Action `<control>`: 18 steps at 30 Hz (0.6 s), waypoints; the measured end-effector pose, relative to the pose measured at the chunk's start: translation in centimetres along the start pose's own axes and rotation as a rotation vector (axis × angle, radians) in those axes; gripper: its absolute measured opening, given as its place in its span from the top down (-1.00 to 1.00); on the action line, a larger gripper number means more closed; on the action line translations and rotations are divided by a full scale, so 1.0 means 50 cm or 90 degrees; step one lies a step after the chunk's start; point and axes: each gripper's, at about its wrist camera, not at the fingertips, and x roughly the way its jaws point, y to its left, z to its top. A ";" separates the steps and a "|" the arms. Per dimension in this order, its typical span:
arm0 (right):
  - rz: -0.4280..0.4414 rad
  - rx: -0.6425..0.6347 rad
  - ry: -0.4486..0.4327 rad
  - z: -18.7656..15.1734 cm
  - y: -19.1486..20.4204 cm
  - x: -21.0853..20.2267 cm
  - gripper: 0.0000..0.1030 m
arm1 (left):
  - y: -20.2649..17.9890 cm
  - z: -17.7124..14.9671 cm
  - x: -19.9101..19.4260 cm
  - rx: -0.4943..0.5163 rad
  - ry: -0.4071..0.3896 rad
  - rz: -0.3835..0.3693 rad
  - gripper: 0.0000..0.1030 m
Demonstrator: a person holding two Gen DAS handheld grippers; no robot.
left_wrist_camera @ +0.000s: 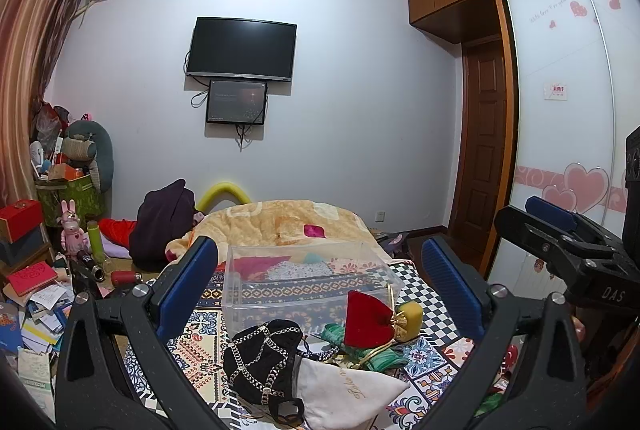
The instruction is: Organize soft objects
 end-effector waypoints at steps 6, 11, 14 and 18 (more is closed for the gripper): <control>-0.009 -0.002 0.007 -0.008 -0.005 0.013 -1.00 | 0.005 -0.012 0.018 0.001 0.024 -0.003 -1.00; -0.026 0.013 0.040 -0.030 -0.023 0.044 -1.00 | 0.020 -0.049 0.061 -0.012 0.080 0.000 -1.00; -0.031 0.028 0.076 -0.050 -0.040 0.074 -1.00 | 0.032 -0.079 0.095 -0.018 0.109 0.005 -1.00; -0.039 0.032 0.132 -0.087 -0.057 0.116 -1.00 | 0.054 -0.123 0.138 -0.036 0.158 0.018 -1.00</control>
